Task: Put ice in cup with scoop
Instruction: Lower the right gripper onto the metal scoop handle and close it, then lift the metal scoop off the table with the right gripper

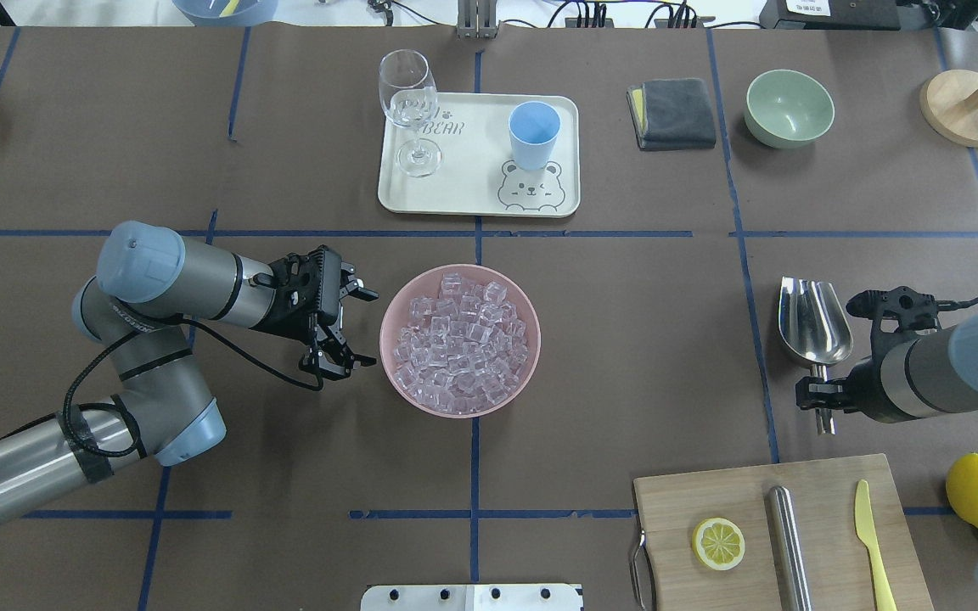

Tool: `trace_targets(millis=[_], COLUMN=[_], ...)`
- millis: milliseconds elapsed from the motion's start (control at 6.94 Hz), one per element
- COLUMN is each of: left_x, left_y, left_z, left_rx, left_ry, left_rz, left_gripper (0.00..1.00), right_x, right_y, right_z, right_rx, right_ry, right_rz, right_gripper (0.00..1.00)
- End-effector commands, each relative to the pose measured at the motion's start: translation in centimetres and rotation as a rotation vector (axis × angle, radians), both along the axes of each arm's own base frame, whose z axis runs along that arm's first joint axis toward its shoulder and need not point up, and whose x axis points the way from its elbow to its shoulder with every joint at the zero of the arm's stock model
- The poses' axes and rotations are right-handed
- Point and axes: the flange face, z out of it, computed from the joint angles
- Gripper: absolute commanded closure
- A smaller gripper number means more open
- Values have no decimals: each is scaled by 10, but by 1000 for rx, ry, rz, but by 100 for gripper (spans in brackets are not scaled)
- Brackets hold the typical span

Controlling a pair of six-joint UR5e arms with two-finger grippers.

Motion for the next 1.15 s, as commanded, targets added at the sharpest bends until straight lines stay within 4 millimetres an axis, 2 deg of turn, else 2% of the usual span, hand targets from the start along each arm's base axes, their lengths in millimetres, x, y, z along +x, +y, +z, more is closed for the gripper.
trace_targets(millis=[0,432,721,1009], left_x=[0,0,2,12], left_y=[0,0,0,8], left_z=[0,0,-7,-14], left_rx=[-1,-1,4,4], left_ry=[0,0,9,19], left_rz=[0,0,1,20], left_gripper=[0,0,0,0], right_x=[0,-1,-1,-1], right_y=[0,0,0,0], right_z=[4,1,1,1], right_rx=[-4,-2,-2,-2], right_ry=[6,1,1,1], right_rz=[1,0,0,0], right_gripper=[43,49,50,50])
